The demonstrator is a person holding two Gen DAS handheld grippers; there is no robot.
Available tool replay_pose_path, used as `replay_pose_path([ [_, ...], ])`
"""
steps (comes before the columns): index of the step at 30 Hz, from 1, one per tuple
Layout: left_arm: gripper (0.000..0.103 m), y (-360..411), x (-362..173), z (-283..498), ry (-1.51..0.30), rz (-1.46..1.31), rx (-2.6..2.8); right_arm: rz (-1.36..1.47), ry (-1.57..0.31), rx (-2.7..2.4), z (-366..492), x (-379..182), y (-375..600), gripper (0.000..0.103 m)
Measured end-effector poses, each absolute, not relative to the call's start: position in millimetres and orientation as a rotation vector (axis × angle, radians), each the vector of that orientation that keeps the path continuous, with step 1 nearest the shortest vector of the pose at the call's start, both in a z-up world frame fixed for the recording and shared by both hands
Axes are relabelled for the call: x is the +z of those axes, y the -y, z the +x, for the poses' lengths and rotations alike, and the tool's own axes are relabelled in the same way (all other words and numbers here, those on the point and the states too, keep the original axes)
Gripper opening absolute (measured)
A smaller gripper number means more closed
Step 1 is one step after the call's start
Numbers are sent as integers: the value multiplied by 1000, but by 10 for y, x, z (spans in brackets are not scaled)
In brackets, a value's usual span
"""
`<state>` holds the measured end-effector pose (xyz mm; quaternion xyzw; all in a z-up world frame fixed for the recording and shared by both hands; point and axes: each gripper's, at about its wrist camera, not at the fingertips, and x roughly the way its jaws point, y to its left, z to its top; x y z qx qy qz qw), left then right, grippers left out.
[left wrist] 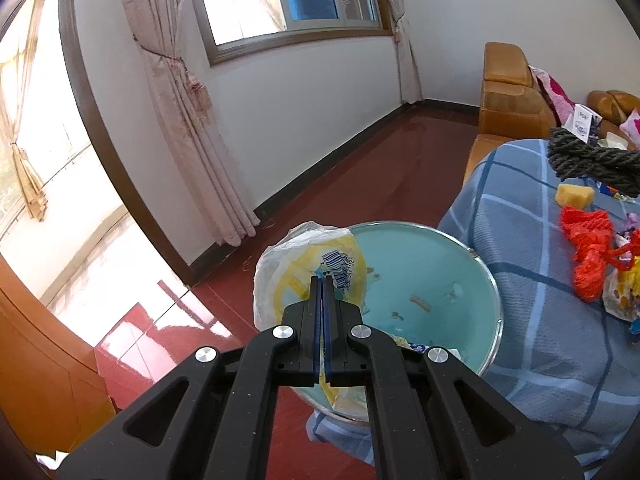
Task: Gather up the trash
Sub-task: 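Carry both items over the teal bucket and open both grippers to drop them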
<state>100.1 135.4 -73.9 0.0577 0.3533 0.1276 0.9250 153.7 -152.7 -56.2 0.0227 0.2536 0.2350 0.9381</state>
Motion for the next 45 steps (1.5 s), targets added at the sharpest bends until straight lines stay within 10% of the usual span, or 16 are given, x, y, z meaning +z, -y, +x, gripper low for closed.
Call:
replay_pose_path([
  [45, 5, -1535, -905, 1021, -763, 102, 283, -250, -523, 655, 1500, -805, 284, 8],
])
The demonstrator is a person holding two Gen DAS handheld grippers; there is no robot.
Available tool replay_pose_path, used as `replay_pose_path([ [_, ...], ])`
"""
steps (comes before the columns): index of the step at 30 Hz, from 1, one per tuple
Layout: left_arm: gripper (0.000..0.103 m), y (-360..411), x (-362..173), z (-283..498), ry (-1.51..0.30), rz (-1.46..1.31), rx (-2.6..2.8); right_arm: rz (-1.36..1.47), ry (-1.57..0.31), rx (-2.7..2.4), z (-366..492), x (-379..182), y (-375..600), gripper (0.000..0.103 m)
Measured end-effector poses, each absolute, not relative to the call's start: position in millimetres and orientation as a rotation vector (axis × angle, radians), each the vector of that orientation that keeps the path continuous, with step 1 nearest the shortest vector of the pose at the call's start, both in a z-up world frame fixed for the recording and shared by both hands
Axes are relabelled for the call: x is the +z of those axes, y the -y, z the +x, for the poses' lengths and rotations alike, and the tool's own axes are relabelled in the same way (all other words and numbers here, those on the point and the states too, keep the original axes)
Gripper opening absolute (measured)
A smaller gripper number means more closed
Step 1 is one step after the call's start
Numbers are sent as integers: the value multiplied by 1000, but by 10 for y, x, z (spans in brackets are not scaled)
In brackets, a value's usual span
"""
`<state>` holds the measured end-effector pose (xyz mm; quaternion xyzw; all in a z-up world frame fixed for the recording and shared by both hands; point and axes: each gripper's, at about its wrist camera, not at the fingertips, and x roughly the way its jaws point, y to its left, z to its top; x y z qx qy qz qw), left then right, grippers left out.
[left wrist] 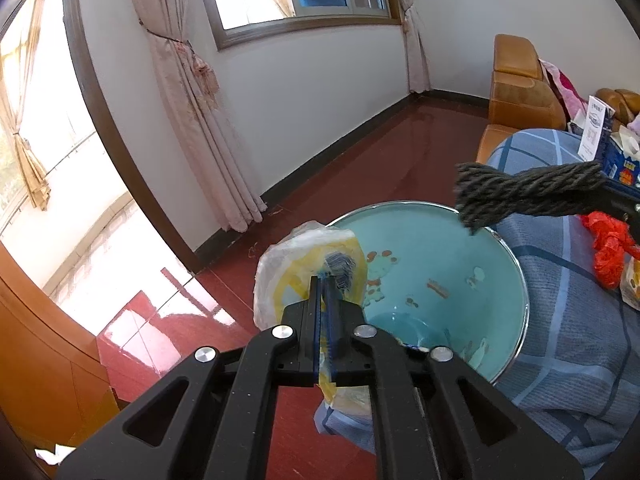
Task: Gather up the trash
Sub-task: 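Carry both items over the teal bucket and open both grippers to drop them, then move the left gripper to the red plastic bag while the right gripper moves to the wrappers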
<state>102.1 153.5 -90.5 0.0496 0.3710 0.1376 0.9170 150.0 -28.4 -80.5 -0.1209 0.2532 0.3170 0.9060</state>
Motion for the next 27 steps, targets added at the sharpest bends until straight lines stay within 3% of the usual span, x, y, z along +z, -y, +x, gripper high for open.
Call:
replay_pose_path([
  [1, 14, -1527, -910, 1024, -765, 103, 283, -258, -521, 658, 1490, -824, 259, 13],
  [3, 20, -1503, -910, 1023, -762, 104, 267, -263, -530, 659, 1486, -861, 237, 25],
  [5, 29, -1477, -912, 1023, -763, 107, 263, -257, -545, 655, 1503, -897, 235, 30],
  [6, 39, -1471, -913, 1023, -761, 108, 261, -256, -549, 653, 1506, -908, 240, 30],
  [7, 41, -1461, -909, 1018, -756, 109, 259, -256, -551, 651, 1506, -914, 244, 31],
  [23, 47, -1423, -936, 1012, -766, 112, 258, -202, -558, 575, 1438, -817, 554, 40],
  [27, 53, -1345, -957, 997, -769, 121, 239, -179, -552, 515, 1319, -730, 855, 44],
])
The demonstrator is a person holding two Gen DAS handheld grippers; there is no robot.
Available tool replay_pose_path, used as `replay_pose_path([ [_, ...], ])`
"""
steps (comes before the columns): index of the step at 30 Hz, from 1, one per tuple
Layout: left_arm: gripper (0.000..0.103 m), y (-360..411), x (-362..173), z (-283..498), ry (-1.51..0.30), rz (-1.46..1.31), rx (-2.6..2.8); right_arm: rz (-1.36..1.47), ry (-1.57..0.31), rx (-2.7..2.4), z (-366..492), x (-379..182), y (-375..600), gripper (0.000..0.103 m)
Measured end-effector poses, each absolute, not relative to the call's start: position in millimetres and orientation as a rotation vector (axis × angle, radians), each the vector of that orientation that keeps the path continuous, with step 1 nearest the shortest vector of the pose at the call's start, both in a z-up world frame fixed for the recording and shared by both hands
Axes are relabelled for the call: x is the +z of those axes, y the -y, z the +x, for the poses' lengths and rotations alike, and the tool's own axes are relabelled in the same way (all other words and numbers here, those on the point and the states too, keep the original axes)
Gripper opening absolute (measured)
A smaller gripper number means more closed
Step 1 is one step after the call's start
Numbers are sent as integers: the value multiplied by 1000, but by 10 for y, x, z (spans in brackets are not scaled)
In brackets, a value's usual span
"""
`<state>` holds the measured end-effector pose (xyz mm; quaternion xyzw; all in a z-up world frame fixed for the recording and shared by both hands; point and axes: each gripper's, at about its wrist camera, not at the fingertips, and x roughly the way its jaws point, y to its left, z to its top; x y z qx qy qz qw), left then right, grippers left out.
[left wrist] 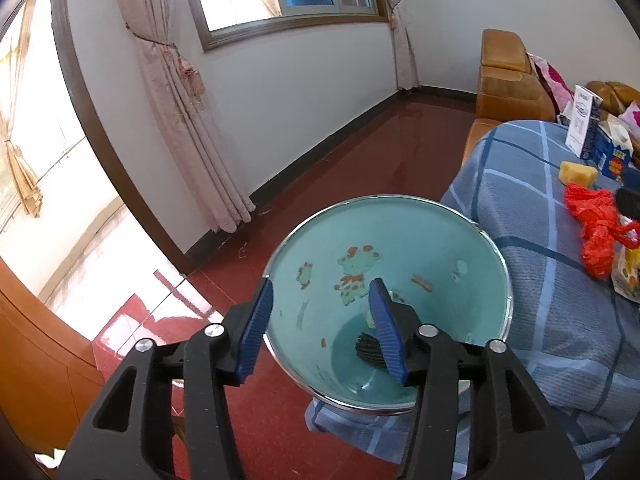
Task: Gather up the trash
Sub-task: 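Move the left gripper to the red plastic bag while the right gripper moves to the wrappers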
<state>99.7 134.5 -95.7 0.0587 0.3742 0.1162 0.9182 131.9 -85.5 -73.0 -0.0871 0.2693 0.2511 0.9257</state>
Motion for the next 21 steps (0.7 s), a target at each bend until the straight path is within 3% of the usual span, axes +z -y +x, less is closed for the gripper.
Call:
replay_pose_path([
  [13, 57, -508, -1074, 1043, -792, 194, 80, -18, -612, 77, 789, -894, 2716, 49],
  [21, 58, 270, -1095, 1171, -781, 215, -55, 70, -616, -72, 560, -1079, 3358, 52],
])
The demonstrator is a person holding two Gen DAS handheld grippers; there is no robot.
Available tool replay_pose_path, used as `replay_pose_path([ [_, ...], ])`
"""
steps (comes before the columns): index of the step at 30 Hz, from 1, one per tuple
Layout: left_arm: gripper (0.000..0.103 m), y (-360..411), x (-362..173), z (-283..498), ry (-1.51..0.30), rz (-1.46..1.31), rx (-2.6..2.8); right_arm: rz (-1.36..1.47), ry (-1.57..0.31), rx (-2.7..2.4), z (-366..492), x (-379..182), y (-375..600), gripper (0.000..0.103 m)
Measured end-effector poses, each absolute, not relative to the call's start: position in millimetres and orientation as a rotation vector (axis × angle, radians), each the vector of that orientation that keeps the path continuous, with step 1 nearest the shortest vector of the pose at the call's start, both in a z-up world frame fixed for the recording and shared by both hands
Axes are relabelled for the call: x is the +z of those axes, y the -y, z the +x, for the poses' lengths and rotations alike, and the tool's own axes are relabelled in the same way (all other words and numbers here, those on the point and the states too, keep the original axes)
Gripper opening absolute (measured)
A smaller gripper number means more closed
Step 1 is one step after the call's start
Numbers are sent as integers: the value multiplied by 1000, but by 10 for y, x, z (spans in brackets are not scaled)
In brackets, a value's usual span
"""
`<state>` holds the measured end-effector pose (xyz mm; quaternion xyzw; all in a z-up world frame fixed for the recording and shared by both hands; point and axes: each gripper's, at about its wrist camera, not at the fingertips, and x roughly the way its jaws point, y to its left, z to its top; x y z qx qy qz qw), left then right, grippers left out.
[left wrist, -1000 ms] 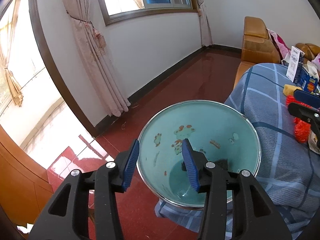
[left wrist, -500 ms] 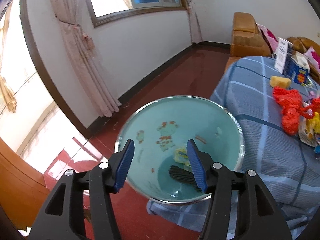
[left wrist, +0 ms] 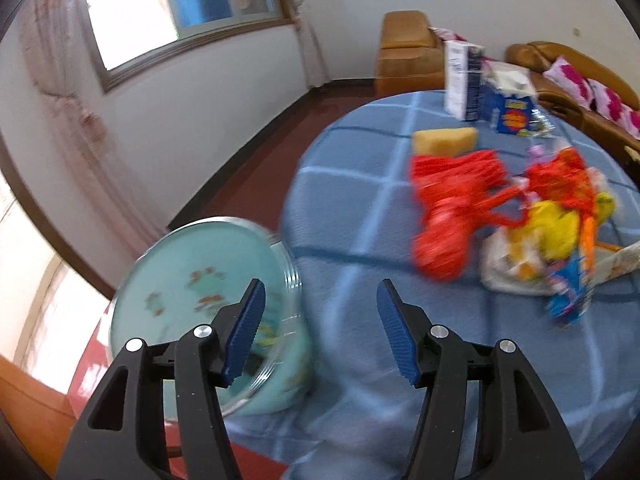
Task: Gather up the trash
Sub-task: 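Move the left gripper to the red plastic bag while the right gripper moves to the wrappers, then grasp the red plastic bag with the left gripper while the right gripper grasps a silver snack wrapper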
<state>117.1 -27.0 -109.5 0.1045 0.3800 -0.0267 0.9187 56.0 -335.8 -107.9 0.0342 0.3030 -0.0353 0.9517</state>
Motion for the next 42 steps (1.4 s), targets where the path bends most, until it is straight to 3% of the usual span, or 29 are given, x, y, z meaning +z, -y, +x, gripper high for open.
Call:
replay_pose_path([
  [11, 57, 800, -1279, 1445, -821, 221, -121, 184, -608, -150, 325, -1232, 3773, 58],
  [12, 46, 806, -1321, 1473, -835, 216, -137, 190, -612, -140, 314, -1257, 3764, 58],
  [13, 28, 806, -1336, 1486, -845, 213, -151, 197, -619, -126, 317, -1292, 3742, 58],
  [17, 5, 810, -1384, 1505, -862, 197, -204, 216, -654, -84, 331, -1395, 3649, 59],
  [42, 1, 261, -1030, 1054, -799, 224, -191, 262, -689, 43, 444, -1498, 3429, 63],
])
